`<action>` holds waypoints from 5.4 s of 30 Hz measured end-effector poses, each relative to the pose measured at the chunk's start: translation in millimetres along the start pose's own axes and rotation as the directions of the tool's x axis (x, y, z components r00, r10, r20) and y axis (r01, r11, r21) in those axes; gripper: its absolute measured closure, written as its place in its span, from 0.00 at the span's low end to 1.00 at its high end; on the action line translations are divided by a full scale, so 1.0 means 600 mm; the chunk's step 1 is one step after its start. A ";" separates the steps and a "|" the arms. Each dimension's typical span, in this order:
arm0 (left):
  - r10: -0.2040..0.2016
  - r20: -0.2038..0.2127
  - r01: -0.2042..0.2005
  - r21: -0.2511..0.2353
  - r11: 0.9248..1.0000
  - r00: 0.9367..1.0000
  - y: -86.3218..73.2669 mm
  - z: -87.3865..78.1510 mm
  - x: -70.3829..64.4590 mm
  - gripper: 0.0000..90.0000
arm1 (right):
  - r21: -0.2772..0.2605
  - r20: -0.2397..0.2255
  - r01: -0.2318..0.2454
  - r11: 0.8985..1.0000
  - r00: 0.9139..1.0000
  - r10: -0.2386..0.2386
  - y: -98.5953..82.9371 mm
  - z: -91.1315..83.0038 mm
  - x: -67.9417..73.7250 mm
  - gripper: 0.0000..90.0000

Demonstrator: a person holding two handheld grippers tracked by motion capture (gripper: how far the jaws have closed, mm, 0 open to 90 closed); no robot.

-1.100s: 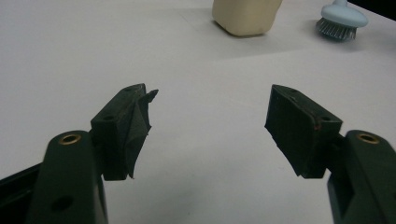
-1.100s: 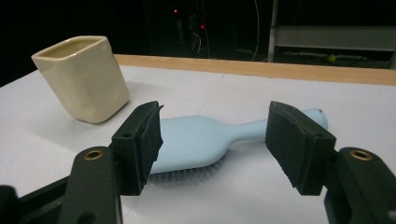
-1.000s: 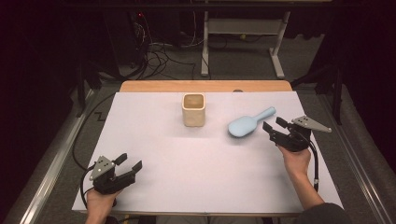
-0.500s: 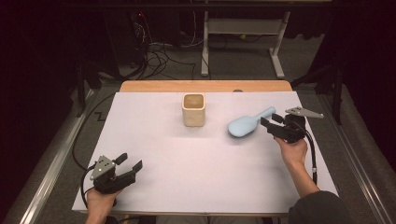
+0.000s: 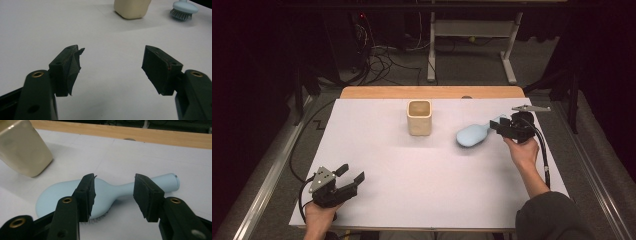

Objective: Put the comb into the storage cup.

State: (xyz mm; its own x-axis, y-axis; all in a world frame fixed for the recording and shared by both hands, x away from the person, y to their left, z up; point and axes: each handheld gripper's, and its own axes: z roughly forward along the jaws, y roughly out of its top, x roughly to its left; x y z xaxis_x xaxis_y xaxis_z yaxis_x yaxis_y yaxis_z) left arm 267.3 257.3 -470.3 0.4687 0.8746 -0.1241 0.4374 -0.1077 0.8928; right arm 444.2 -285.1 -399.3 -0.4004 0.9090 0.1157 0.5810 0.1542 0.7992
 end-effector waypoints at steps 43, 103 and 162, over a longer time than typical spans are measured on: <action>0.018 0.023 -0.018 -0.001 1.000 1.000 0.000 -0.003 -0.004 0.35 | 0.451 0.161 0.042 0.892 0.979 -0.128 0.078 0.158 0.007 1.00; 0.031 0.026 -0.031 0.007 0.999 0.999 0.002 0.001 -0.009 0.36 | 0.564 0.098 0.036 0.825 0.989 -0.111 0.024 0.097 0.005 1.00; 0.027 0.031 -0.027 0.010 1.000 0.999 0.002 0.000 -0.011 0.36 | 0.468 -0.001 0.094 0.879 0.994 -0.106 -0.015 0.006 0.054 0.84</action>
State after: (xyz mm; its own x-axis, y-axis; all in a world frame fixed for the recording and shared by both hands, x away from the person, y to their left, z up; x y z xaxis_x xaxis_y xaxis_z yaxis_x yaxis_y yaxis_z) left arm 265.0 251.4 -468.2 0.5038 0.8564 -0.1132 0.4318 -0.1362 0.8916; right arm 428.7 -255.7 -405.1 -0.4601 0.8874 0.0309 0.8047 0.4020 0.4370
